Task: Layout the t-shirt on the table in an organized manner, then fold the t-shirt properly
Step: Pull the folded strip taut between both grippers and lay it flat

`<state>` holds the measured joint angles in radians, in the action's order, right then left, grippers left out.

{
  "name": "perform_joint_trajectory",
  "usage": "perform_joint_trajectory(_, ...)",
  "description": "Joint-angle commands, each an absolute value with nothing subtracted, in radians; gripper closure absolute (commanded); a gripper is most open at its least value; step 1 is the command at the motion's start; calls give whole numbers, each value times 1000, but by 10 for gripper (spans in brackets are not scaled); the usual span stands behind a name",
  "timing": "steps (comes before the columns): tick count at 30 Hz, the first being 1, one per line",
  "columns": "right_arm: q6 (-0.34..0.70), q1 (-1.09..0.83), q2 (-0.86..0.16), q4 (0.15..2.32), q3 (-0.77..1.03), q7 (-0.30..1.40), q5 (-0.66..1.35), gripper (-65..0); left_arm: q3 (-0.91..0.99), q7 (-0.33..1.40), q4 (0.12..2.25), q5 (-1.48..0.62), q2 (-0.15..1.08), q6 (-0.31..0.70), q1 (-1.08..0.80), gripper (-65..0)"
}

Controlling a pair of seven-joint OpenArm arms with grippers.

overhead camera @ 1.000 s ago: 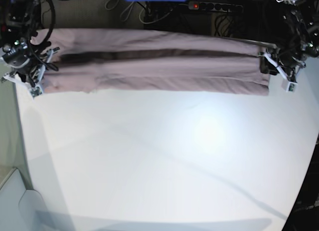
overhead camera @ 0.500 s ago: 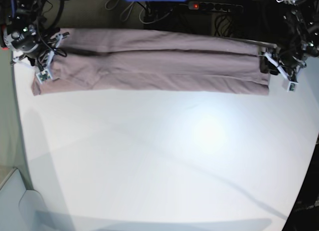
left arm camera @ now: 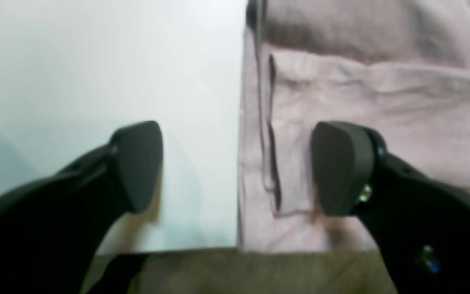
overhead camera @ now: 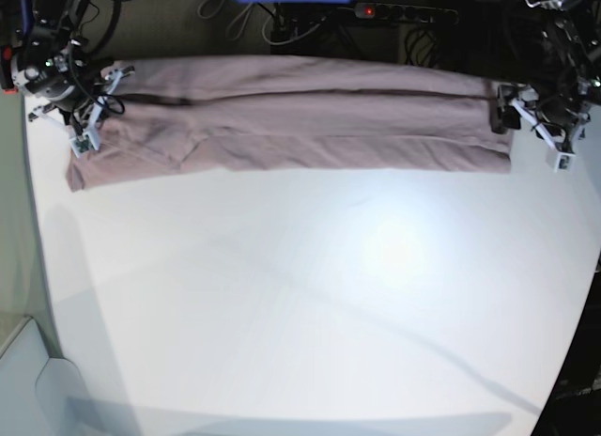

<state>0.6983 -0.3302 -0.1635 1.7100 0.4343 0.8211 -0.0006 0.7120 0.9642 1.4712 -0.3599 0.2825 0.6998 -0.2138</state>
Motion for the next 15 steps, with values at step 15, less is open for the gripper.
perform_joint_trajectory(15, 698, -337, -162, 1705, 412, 839, -7, 0, 717, 946, 1483, -375, 237, 698, -196, -535)
